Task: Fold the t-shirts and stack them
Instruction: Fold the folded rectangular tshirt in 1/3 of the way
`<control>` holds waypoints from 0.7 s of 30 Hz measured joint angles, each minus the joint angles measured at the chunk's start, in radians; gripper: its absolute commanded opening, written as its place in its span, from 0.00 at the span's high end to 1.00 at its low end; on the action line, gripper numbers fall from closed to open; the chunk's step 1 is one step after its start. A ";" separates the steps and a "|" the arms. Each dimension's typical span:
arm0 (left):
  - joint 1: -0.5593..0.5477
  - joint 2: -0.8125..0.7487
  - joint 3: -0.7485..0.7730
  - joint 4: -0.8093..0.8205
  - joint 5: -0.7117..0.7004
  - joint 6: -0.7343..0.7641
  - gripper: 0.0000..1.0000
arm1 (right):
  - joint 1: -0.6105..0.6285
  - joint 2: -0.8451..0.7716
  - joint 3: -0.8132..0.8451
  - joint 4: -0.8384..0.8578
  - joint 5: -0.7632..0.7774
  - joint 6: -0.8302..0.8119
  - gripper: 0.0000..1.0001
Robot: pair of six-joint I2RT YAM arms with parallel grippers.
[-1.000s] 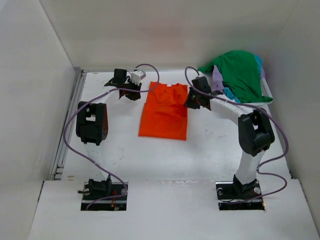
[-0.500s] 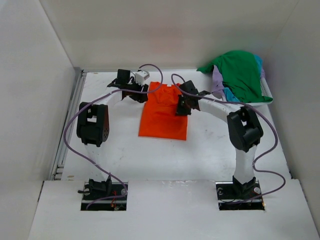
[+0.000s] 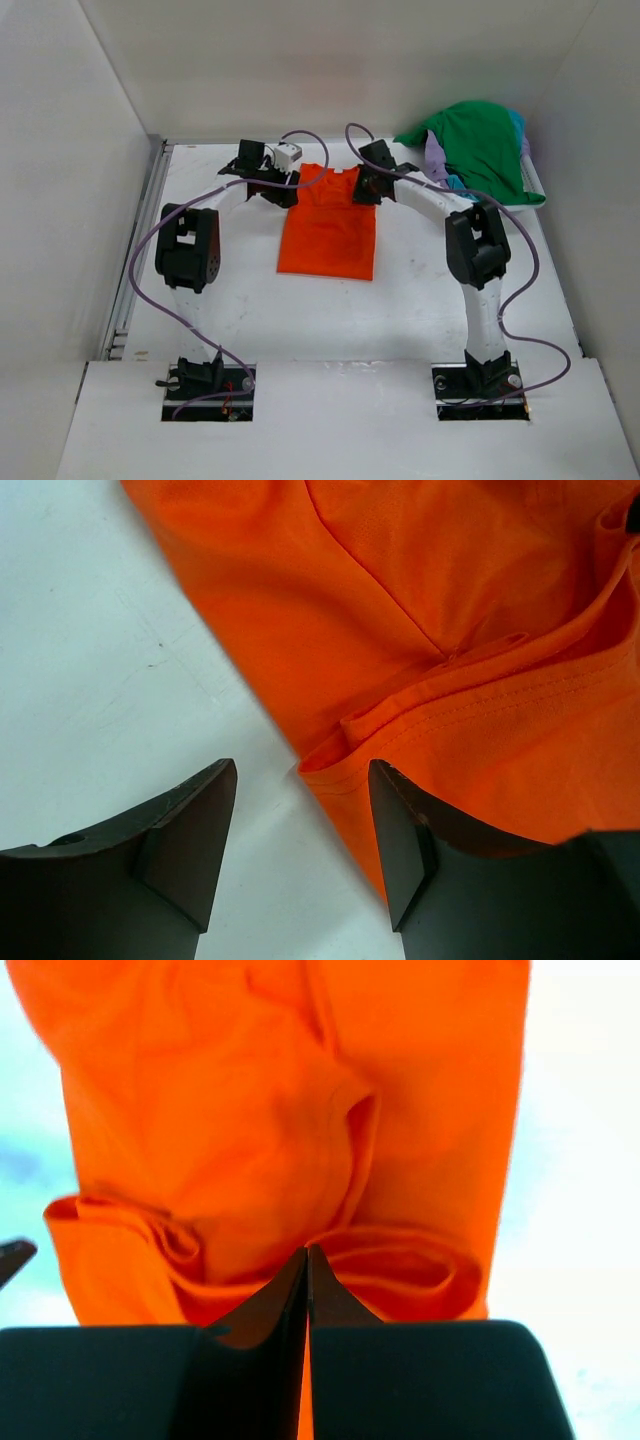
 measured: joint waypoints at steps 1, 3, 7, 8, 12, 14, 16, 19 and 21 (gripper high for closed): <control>-0.003 0.000 0.000 0.000 -0.005 0.000 0.45 | -0.004 0.005 0.007 0.000 0.003 -0.003 0.95; -0.006 0.000 0.000 0.000 -0.014 0.000 0.44 | -0.012 0.010 0.009 -0.002 0.010 -0.008 0.93; -0.010 0.000 0.000 0.000 -0.024 0.000 0.44 | -0.024 -0.008 -0.027 0.011 0.029 -0.022 0.90; -0.011 0.000 0.000 0.000 -0.025 0.000 0.44 | -0.025 -0.022 -0.051 0.013 0.035 -0.023 0.89; -0.017 0.003 0.000 -0.005 -0.033 0.000 0.48 | -0.028 -0.134 -0.186 0.022 0.062 -0.024 0.85; -0.019 0.014 0.000 -0.006 -0.037 0.000 0.50 | -0.027 -0.207 -0.251 0.026 0.070 -0.022 0.83; -0.021 0.030 0.000 -0.009 -0.042 0.002 0.52 | -0.027 -0.273 -0.301 0.034 0.076 -0.021 0.80; -0.024 0.058 0.000 -0.016 -0.054 0.006 0.60 | -0.027 -0.338 -0.367 0.061 0.081 -0.010 0.74; -0.025 0.073 0.000 -0.021 -0.059 0.008 0.72 | -0.027 -0.364 -0.418 0.082 0.081 0.005 0.72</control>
